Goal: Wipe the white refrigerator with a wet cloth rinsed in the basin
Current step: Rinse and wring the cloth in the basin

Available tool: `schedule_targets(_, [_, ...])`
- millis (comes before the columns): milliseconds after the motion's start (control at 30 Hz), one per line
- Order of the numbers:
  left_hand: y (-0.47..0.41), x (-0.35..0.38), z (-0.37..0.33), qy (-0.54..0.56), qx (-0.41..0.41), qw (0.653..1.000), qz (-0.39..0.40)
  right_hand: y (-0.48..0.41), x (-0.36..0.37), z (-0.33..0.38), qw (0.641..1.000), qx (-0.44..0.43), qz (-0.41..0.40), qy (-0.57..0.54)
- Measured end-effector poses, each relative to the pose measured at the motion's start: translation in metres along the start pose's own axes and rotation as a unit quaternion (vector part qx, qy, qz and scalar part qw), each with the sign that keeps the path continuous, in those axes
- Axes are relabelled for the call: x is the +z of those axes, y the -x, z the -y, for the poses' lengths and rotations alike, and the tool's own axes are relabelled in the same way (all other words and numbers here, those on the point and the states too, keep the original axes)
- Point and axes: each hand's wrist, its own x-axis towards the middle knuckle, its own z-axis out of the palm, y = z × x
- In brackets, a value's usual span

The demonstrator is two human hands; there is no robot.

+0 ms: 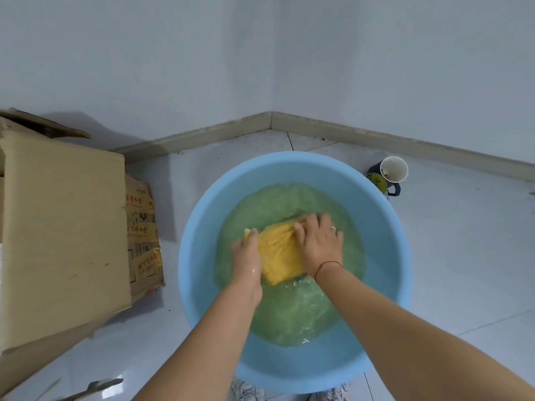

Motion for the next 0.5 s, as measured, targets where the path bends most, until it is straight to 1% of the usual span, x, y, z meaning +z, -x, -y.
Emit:
schedule_targets(33, [-0.004,-0.003,0.001,0.015,0.009,1.000,-0.011,0.002,0.003,-0.006,1.000,0.001,0.011,0.008])
schedule_targets(67, [-0.005,-0.007,0.002,0.004,0.008,1.000,-0.010,0.004,0.007,-0.012,0.999,-0.026,0.034,0.029])
schedule_targets(133, [-0.010,-0.014,0.006,-0.027,-0.021,0.999,0.002,0.013,0.010,-0.022,0.991,-0.096,0.066,0.068])
schedule_targets(167, [-0.013,-0.016,0.011,-0.036,-0.038,0.999,0.014,0.015,0.012,-0.025,0.991,-0.087,0.063,0.075])
schedule_targets(200, [-0.013,-0.016,0.014,-0.043,-0.060,0.997,0.035,0.017,0.012,-0.023,0.995,-0.033,0.060,0.075])
schedule_targets(233, [-0.008,-0.015,0.014,-0.036,-0.083,0.994,0.059,0.020,0.012,-0.018,0.996,0.057,0.057,0.031])
schedule_targets(267, [-0.003,-0.012,0.014,-0.026,-0.115,0.990,0.077,0.021,0.009,-0.010,0.987,0.142,0.061,-0.046])
schedule_targets(300, [0.002,-0.011,0.013,-0.015,-0.136,0.986,0.097,0.023,0.009,-0.001,0.969,0.188,0.060,-0.151])
schedule_targets(333, [0.010,-0.007,0.009,-0.013,-0.143,0.983,0.115,0.029,0.001,0.011,0.948,0.193,0.069,-0.242])
schedule_targets(400, [0.014,-0.003,0.004,0.028,-0.162,0.973,0.160,0.053,-0.020,0.031,0.921,0.123,0.091,-0.358])
schedule_targets(433, [0.017,-0.002,0.000,0.056,-0.170,0.968,0.174,0.068,-0.034,0.038,0.904,0.073,0.107,-0.407])
schedule_targets(500, [0.025,-0.002,-0.010,0.097,-0.158,0.964,0.189,0.095,-0.061,0.043,0.873,-0.024,0.134,-0.469])
